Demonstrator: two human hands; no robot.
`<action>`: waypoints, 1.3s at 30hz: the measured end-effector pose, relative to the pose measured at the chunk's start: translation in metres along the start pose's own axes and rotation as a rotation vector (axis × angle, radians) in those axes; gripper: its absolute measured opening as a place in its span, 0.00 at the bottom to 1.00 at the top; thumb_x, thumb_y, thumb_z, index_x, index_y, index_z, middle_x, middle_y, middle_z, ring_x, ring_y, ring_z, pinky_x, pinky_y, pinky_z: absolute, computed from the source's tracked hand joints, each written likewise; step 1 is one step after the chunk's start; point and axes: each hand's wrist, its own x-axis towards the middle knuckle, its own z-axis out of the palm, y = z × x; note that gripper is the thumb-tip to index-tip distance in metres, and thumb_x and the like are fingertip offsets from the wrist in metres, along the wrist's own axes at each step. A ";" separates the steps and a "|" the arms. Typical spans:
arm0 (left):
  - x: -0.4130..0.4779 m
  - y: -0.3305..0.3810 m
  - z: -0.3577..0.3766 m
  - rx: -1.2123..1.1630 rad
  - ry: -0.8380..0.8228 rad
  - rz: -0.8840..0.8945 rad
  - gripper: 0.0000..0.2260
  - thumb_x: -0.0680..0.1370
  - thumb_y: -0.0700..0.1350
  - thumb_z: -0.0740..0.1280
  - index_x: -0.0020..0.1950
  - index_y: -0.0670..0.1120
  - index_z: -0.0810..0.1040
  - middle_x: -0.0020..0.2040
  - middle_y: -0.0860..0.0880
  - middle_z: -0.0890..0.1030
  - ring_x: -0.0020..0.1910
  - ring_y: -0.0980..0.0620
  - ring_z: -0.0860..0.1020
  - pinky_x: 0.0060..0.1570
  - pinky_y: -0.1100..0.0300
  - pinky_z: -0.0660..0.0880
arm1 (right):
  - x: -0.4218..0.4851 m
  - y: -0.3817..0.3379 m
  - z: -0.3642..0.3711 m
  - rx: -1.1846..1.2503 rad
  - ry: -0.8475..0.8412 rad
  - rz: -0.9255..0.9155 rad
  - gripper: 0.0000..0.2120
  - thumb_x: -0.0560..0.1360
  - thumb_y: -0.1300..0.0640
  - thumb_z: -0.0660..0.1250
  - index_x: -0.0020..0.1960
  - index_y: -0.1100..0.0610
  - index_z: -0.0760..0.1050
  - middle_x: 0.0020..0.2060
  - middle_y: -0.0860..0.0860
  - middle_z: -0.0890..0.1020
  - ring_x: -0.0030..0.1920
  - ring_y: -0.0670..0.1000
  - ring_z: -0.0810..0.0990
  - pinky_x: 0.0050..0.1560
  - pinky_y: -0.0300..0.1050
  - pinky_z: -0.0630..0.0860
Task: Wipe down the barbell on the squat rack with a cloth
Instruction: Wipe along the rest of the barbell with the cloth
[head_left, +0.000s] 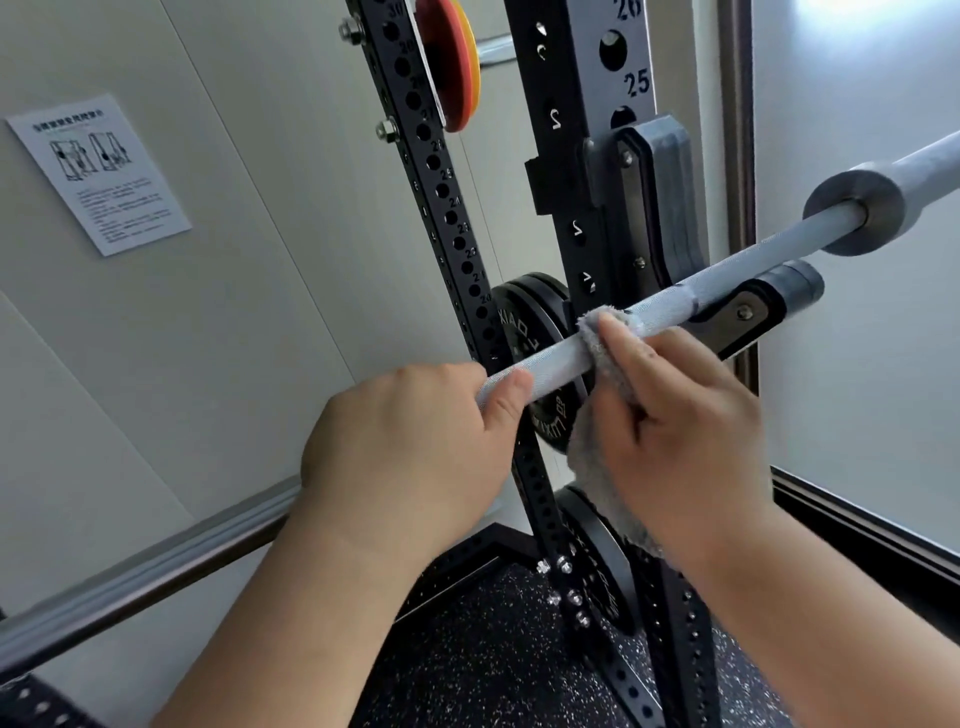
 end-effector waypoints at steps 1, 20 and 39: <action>-0.003 0.001 0.001 0.042 0.051 0.004 0.25 0.81 0.67 0.43 0.39 0.50 0.65 0.33 0.51 0.74 0.31 0.46 0.70 0.30 0.55 0.63 | -0.008 -0.011 0.004 0.051 -0.048 -0.044 0.16 0.80 0.61 0.66 0.67 0.60 0.82 0.41 0.50 0.82 0.33 0.49 0.77 0.32 0.46 0.78; 0.008 0.008 0.007 0.022 0.036 -0.154 0.27 0.84 0.60 0.41 0.37 0.49 0.70 0.31 0.51 0.71 0.29 0.48 0.68 0.33 0.55 0.63 | -0.007 -0.024 0.000 0.039 -0.169 0.084 0.20 0.82 0.55 0.64 0.72 0.55 0.78 0.41 0.48 0.80 0.34 0.49 0.77 0.31 0.45 0.78; -0.007 0.008 0.008 0.037 0.198 -0.033 0.18 0.85 0.53 0.54 0.35 0.51 0.67 0.25 0.50 0.73 0.24 0.48 0.58 0.30 0.62 0.44 | -0.003 -0.023 -0.004 -0.023 -0.215 0.147 0.19 0.83 0.55 0.64 0.74 0.50 0.76 0.38 0.45 0.82 0.32 0.48 0.78 0.29 0.45 0.77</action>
